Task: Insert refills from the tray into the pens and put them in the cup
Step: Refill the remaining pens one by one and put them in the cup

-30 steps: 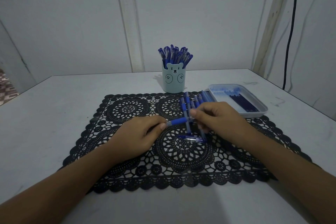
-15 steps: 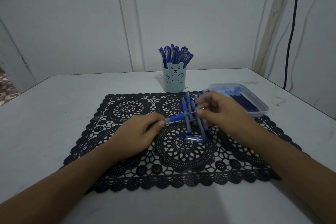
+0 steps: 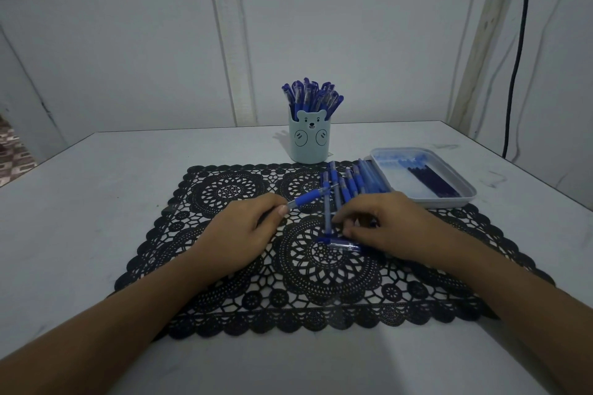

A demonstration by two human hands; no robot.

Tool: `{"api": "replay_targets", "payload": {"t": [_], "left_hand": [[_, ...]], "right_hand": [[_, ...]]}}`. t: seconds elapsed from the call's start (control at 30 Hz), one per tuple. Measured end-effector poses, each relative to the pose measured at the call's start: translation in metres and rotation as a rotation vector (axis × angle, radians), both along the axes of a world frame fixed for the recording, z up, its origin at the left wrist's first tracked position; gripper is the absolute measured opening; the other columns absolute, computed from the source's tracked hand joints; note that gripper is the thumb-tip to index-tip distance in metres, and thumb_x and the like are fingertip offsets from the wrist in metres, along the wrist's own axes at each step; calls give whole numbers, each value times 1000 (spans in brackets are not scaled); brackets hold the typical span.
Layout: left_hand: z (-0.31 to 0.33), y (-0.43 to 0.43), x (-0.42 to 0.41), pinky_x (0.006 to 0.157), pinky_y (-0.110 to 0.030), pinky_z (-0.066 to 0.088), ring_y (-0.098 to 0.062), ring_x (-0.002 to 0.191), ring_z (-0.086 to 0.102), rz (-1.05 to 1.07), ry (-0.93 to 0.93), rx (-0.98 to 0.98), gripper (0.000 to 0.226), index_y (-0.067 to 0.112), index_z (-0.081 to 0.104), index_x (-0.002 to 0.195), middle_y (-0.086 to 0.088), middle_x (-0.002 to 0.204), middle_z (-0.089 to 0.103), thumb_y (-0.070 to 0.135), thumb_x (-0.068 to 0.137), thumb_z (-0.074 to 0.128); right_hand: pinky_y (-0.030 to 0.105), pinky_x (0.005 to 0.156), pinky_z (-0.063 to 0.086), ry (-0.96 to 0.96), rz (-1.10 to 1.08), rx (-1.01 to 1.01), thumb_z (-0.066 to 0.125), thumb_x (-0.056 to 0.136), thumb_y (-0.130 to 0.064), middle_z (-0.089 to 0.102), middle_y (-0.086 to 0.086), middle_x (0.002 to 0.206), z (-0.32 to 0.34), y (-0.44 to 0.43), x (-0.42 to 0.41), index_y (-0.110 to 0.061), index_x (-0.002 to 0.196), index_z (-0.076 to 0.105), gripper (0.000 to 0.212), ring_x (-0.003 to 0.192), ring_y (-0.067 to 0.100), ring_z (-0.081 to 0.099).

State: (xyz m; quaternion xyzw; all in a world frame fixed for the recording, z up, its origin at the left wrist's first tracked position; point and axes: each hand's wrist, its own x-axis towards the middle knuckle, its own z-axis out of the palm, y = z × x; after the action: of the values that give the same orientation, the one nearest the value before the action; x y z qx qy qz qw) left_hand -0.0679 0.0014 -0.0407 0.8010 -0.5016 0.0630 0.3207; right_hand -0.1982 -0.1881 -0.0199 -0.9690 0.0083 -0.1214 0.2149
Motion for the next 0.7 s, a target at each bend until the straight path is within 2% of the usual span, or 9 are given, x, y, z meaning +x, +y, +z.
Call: {"api": "replay_targets", "payload": {"t": [0.2,0.33,0.4,0.5,0.6,0.63,0.7], "left_hand": [[-1,-1,0,50,-17,36,-5,56,49,-56,-26,29,25,31,56,97,11,59,52,40,88,35],[-2,0,0,49,-16,35,-6,57,50,-79,-65,53,25,32,56,99,12,60,52,41,89,35],[-2,0,0,49,-17,35,-6,57,50,-80,-66,47,23,34,55,98,12,60,52,41,89,35],[-1,-1,-1,48,-18,36,-7,57,50,-48,-34,22,17,33,55,97,10,60,54,38,93,39],[-2,-2,2,48,-23,37,-13,57,52,27,-14,7,14,31,56,95,6,61,57,31,94,42],[-2,-1,2,48,-25,38,-13,55,51,51,-6,1,16,30,58,96,4,61,58,32,94,42],[-2,-1,4,48,-27,39,-10,50,48,87,14,-10,18,28,59,98,3,62,59,32,94,42]], "right_hand": [[5,62,44,-180,-123,367,54,87,-35,63,-17,82,7,1,-1,-32,102,61,17,68,-6,57],[7,56,41,-122,-67,422,63,83,-24,61,-12,66,6,7,1,-30,85,67,7,56,-8,52],[9,55,43,-123,-82,485,63,84,-20,61,-11,61,6,4,1,-27,78,67,9,53,-6,51],[17,53,44,-139,-150,775,58,87,-14,59,-9,58,6,-16,1,-16,76,65,13,53,3,51],[20,47,38,-326,-354,1047,54,88,-7,52,3,62,8,-39,5,-10,71,59,18,53,10,44],[21,48,37,-422,-442,1033,54,87,-6,50,3,62,9,-46,5,-9,71,57,17,54,11,43],[22,56,39,-585,-583,821,56,83,-8,53,1,64,11,-55,3,-10,73,58,11,58,11,46]]}}
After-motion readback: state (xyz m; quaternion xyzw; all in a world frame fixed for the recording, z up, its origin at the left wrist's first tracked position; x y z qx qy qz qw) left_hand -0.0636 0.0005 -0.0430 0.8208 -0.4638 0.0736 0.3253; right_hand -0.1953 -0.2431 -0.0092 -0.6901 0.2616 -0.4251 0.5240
